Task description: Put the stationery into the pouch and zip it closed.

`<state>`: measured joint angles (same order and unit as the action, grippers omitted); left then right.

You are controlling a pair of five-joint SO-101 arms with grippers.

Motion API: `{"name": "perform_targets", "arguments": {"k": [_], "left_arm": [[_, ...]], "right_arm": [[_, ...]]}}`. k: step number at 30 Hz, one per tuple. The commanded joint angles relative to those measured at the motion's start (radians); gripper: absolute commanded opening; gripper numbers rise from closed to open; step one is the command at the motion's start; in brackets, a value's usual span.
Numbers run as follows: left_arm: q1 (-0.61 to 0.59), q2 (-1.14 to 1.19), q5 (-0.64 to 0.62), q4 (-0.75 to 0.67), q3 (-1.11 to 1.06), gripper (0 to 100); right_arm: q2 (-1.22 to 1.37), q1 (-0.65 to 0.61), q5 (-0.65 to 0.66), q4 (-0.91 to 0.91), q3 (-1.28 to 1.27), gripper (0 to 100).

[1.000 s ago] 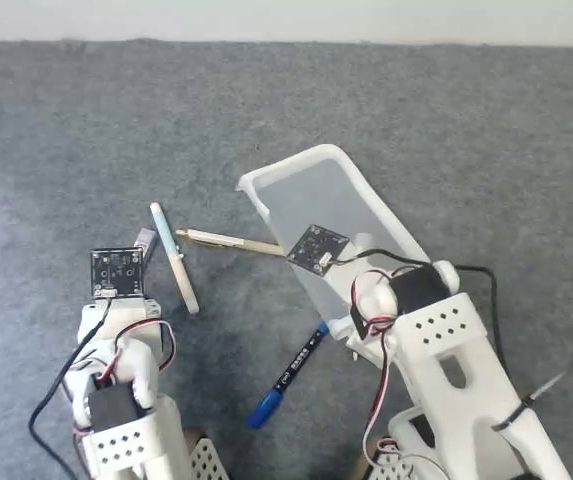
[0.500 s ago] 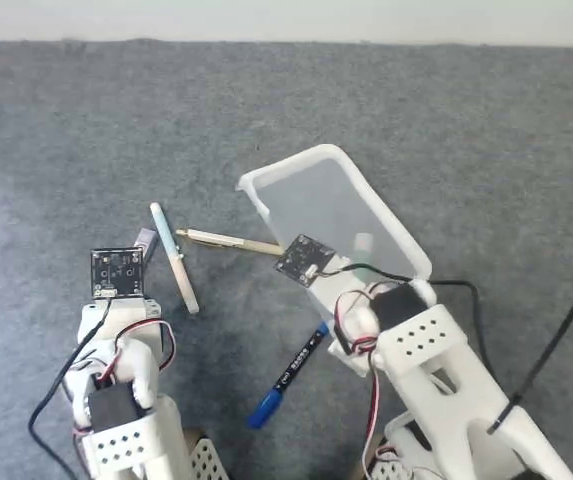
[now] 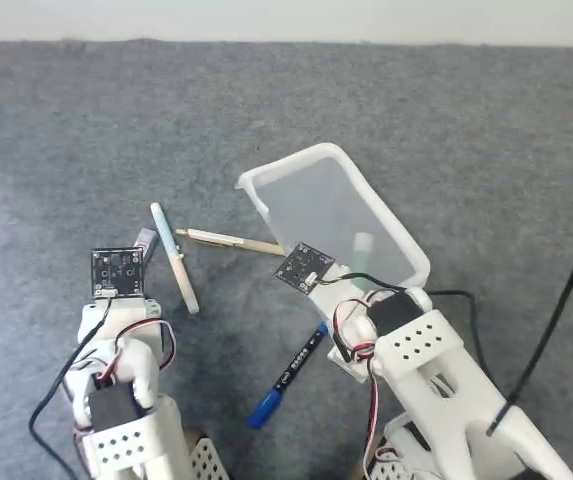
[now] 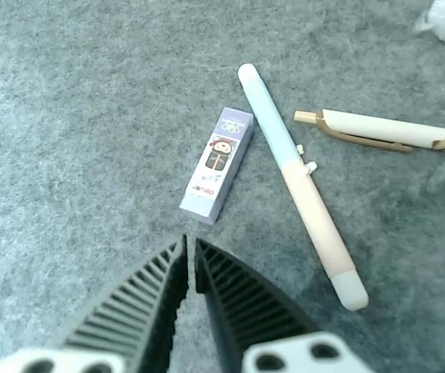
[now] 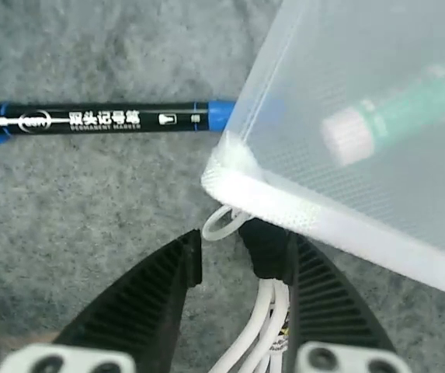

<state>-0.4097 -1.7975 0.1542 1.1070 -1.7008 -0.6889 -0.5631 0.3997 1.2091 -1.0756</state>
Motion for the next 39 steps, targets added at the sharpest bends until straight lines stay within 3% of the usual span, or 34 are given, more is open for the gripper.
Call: {"name": "perform_targets", "arguments": {"k": [1, 18, 25, 31, 39], "left_arm": [[-0.002, 0.002, 0.009, -0.028, 0.018, 1], [-0.002, 0.002, 0.009, -0.028, 0.016, 1], [-0.002, 0.002, 0.009, -0.028, 0.016, 1], [-0.002, 0.002, 0.009, -0.028, 0.016, 1], [-0.002, 0.002, 0.009, -0.028, 0.016, 1]], "right_arm": [[-0.031, -0.007, -0.003, -0.022, 0.012, 16.6], [-0.031, 0.067, -0.003, -0.444, 0.008, 16.5], [-0.031, 0.073, -0.003, -0.708, -0.080, 16.5], [-0.044, 0.127, -0.005, -0.654, -0.077, 16.5], [-0.090, 0.119, -0.009, -0.285, 0.092, 16.5]]}}
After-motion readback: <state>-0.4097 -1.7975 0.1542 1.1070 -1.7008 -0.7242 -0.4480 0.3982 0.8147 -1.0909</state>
